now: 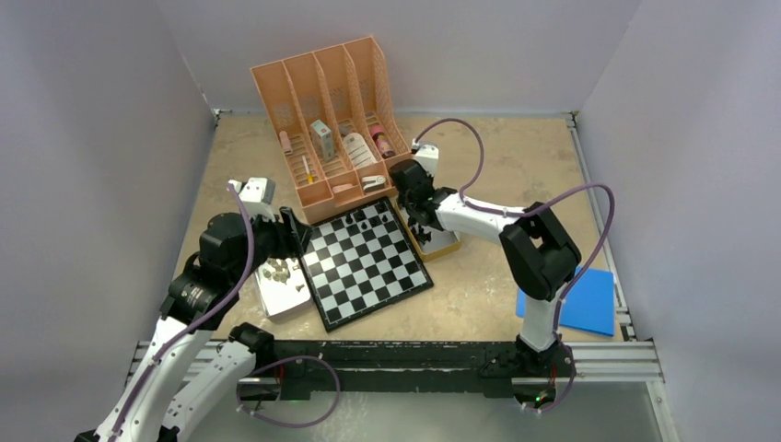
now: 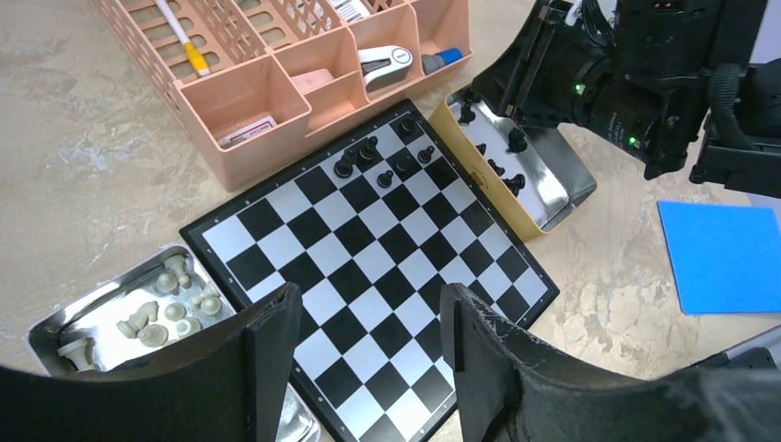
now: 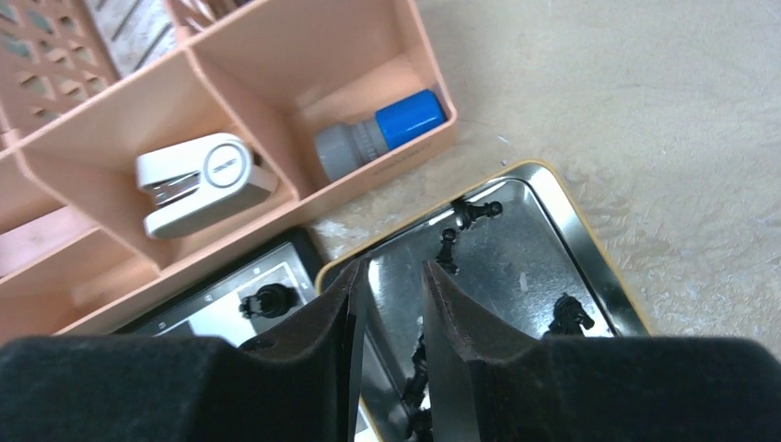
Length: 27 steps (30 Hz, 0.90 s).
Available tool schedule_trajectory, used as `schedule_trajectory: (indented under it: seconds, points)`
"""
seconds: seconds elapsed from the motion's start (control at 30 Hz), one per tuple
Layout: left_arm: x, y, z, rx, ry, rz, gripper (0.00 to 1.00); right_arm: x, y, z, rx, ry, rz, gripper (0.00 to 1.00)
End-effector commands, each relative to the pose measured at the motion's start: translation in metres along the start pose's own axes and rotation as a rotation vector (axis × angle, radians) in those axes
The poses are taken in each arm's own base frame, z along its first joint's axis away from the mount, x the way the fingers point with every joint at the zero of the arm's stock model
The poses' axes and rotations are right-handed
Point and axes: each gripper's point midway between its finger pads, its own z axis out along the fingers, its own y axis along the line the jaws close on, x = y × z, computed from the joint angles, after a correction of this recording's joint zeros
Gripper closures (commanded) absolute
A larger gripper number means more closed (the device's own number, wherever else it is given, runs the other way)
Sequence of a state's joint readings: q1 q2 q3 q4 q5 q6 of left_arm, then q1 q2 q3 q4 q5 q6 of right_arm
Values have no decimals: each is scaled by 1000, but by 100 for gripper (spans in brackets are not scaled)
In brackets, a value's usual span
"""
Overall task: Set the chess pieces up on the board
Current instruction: Pick up the chess piece from the storage box.
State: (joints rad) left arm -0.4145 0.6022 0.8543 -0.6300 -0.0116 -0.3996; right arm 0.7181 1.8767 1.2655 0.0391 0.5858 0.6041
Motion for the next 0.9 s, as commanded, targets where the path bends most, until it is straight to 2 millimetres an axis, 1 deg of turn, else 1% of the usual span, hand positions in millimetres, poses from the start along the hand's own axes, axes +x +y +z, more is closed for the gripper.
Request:
schedule_trajectory:
  seconds: [0.0, 0.1, 0.47, 0.67, 0.87]
  points:
    - [-13, -4, -1, 23, -57, 14, 43, 0, -18, 11, 68, -11, 96, 68]
    - [-13, -4, 0, 24, -55, 15, 43, 7, -21, 18, 78, 3, 112, 68]
    - [-13, -5, -1, 24, -56, 14, 43, 29, -24, 41, 102, 46, 111, 67]
    - [-13, -5, -1, 24, -56, 14, 43, 38, -25, 45, 103, 69, 91, 68]
    - [-13, -4, -1, 23, -56, 14, 43, 44, -28, 43, 102, 94, 48, 75]
